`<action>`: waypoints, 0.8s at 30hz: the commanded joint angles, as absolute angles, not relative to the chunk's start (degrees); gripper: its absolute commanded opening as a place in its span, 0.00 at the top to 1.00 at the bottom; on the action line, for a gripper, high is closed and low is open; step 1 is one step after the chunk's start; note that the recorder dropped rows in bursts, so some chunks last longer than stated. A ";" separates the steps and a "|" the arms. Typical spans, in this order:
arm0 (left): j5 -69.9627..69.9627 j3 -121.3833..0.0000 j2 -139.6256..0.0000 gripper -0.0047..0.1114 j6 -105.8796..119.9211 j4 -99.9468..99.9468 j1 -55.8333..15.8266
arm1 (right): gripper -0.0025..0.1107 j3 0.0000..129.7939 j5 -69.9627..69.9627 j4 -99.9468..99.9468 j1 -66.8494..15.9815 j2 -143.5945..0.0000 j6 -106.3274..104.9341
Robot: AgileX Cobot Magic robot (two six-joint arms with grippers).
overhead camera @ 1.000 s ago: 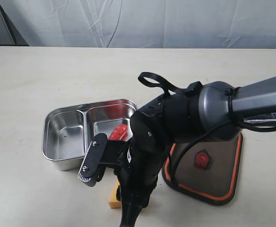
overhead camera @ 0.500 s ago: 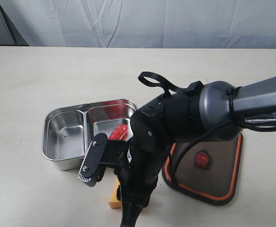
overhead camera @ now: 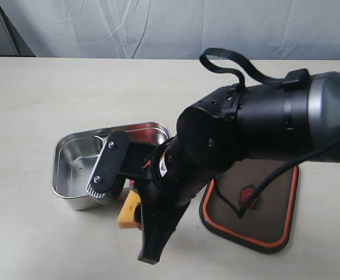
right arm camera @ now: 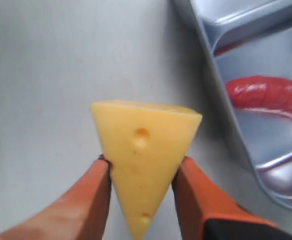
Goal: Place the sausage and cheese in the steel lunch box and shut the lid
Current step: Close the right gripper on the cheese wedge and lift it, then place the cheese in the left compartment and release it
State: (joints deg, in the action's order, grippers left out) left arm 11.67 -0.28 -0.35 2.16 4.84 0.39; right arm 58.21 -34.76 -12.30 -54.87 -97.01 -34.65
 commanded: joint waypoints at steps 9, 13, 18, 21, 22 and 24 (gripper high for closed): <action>11.08 0.00 0.00 0.96 2.08 4.79 0.43 | 0.99 70.48 -26.32 -16.01 -54.77 -100.78 -34.85; 11.08 0.00 0.00 0.96 2.08 4.79 0.43 | 0.99 79.72 -30.36 -18.35 -54.77 -106.56 -34.85; 11.08 0.00 0.00 0.96 2.08 4.79 0.43 | 0.99 87.91 -34.23 -18.28 -54.41 -112.96 -30.45; 11.08 0.00 0.00 0.96 2.08 4.79 0.43 | 0.99 89.46 -34.14 -18.17 -54.02 -114.92 -27.05; 11.08 0.00 0.00 0.96 2.08 4.79 0.43 | 0.99 89.46 -34.03 -18.17 -53.78 -115.27 -26.89; 11.08 0.00 0.00 0.96 2.08 4.79 0.43 | 0.99 89.46 -34.23 -18.28 -53.60 -115.76 -26.89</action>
State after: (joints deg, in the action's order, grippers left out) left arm 11.67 -0.28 -0.35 2.16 4.84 0.39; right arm 88.78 -33.91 -18.28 -54.27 -115.34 -27.84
